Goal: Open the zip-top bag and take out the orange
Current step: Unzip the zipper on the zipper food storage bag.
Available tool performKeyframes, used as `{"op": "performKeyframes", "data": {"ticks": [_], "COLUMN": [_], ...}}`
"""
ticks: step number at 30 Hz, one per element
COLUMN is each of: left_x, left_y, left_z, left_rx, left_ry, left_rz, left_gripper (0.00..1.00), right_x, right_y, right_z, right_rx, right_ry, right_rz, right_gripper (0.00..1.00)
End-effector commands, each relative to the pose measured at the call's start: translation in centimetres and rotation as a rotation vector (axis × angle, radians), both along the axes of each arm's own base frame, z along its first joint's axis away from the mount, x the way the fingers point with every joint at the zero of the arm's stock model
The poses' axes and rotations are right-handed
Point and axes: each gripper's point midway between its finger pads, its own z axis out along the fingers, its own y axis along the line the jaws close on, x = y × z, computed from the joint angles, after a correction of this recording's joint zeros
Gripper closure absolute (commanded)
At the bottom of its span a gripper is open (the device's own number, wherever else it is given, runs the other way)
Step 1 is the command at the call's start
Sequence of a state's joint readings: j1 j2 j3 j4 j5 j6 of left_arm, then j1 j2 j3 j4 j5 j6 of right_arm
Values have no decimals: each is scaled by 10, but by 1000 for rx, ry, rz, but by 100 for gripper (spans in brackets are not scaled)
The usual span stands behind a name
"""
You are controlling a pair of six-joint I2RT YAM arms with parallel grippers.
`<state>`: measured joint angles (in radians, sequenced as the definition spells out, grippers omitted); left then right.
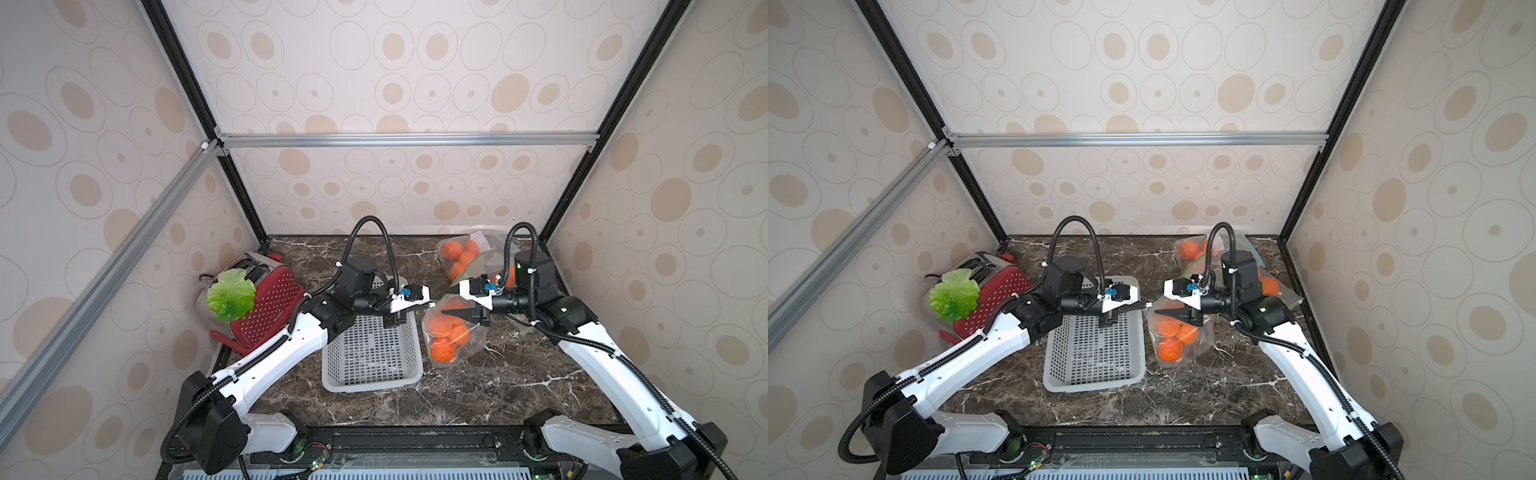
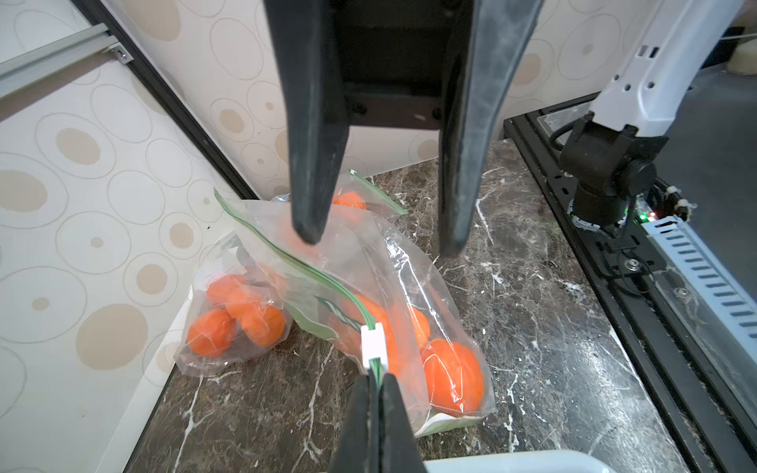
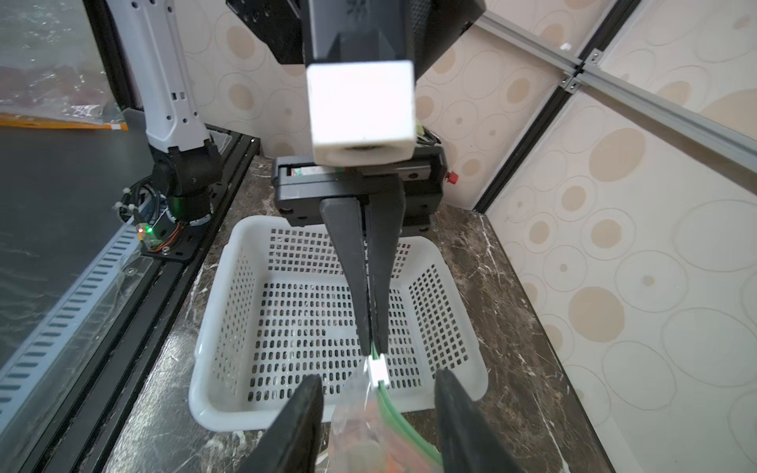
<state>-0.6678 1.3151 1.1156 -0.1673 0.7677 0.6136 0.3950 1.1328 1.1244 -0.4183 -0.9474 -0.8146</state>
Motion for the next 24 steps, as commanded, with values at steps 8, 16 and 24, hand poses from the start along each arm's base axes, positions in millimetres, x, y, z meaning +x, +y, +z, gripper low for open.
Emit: {"op": "performKeyframes", "data": {"ticks": [8, 16, 24], "left_x": [-11, -11, -12], "left_y": [-6, -8, -8], "left_z": [7, 8, 8], "left_rx": [-2, -8, -12], "left_ry": [-23, -12, -7], "left_rz": [-76, -78, -85], "left_gripper": [100, 100, 100], "right_x": [-5, 2, 1], "right_y": [10, 10, 17], "right_z": [-27, -35, -38], "right_rx": [-146, -174, -177], "right_ry": [3, 1, 10], "right_rz": [64, 41, 57], "right_gripper": [61, 73, 77]}}
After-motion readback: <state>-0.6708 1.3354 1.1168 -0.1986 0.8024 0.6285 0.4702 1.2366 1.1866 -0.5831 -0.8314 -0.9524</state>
